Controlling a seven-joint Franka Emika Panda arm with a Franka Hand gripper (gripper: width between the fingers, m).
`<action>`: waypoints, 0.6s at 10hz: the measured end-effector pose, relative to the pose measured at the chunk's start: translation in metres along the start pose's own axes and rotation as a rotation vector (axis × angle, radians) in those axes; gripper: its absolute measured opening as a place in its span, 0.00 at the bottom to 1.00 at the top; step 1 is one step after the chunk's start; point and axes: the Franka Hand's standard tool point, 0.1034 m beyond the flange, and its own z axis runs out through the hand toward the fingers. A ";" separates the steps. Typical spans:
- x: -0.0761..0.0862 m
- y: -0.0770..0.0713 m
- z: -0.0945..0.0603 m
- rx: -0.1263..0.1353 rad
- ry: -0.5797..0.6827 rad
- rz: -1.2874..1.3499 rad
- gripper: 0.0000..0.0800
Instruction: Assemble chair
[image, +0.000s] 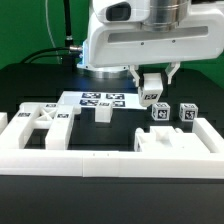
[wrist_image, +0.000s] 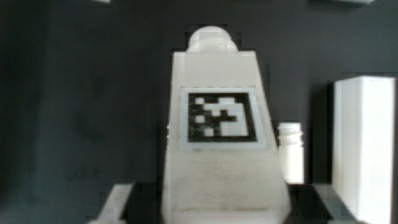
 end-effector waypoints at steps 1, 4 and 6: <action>0.003 0.001 -0.002 -0.007 0.072 0.001 0.36; 0.018 -0.014 -0.024 -0.022 0.232 -0.014 0.36; 0.036 -0.017 -0.054 -0.029 0.377 -0.030 0.36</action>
Offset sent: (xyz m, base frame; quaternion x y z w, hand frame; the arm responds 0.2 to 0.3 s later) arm 0.0274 0.0253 0.0477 -0.0094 0.1207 -0.0183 0.9925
